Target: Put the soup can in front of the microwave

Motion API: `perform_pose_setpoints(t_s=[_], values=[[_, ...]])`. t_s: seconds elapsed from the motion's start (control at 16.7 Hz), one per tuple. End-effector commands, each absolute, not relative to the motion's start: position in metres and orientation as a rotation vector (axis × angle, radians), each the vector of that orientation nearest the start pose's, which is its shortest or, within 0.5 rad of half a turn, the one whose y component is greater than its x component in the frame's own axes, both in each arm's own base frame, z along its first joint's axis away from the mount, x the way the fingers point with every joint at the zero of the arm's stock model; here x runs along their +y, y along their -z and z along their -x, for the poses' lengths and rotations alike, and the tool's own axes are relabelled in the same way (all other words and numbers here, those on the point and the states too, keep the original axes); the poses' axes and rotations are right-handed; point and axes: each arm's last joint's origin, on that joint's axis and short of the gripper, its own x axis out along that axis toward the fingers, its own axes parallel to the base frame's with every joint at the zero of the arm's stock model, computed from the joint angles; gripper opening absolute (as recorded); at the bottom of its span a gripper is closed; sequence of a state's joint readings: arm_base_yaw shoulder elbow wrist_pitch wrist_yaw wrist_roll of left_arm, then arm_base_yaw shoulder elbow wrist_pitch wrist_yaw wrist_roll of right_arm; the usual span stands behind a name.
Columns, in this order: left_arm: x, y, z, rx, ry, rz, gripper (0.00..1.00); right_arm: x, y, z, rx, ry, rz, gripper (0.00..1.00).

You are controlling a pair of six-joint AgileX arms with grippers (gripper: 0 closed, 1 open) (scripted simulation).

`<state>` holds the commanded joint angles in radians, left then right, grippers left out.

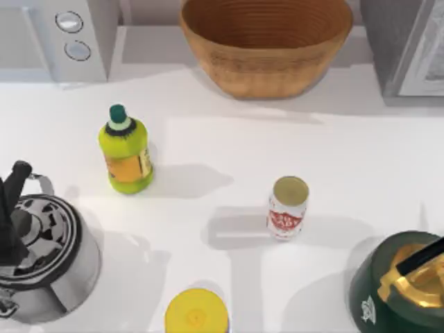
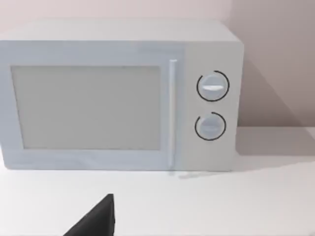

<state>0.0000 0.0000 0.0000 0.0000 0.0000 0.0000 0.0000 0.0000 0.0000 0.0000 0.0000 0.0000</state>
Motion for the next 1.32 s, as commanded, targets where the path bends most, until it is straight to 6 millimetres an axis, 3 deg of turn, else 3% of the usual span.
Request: perform_pose_setpoints(t_s=[0.18,0.36,0.54,0.78,0.96,1.08,1.32], values=[[-0.002,-0.162,-0.106,0.007,0.007,0.0,1.0,-0.001,-0.16,-0.106,0.0,0.0,0.0,1.0],[-0.008,-0.178,-0.106,0.076,0.069,-0.005,1.0,-0.001,-0.16,-0.106,0.0,0.0,0.0,1.0],[-0.019,-0.214,-0.111,0.205,0.176,-0.021,1.0,-0.001,-0.16,-0.106,0.0,0.0,0.0,1.0],[-0.046,-0.283,-0.137,0.423,0.345,-0.074,1.0,-0.001,-0.16,-0.106,0.0,0.0,0.0,1.0],[-0.084,-0.327,-0.175,0.625,0.467,-0.143,1.0,-0.001,-0.16,-0.106,0.0,0.0,0.0,1.0],[-0.119,-0.342,-0.205,0.771,0.536,-0.202,1.0,-0.001,-0.16,-0.106,0.0,0.0,0.0,1.0],[-0.199,-0.337,-0.257,1.05,0.628,-0.336,1.0,-0.001,-0.16,-0.106,0.0,0.0,0.0,1.0]])
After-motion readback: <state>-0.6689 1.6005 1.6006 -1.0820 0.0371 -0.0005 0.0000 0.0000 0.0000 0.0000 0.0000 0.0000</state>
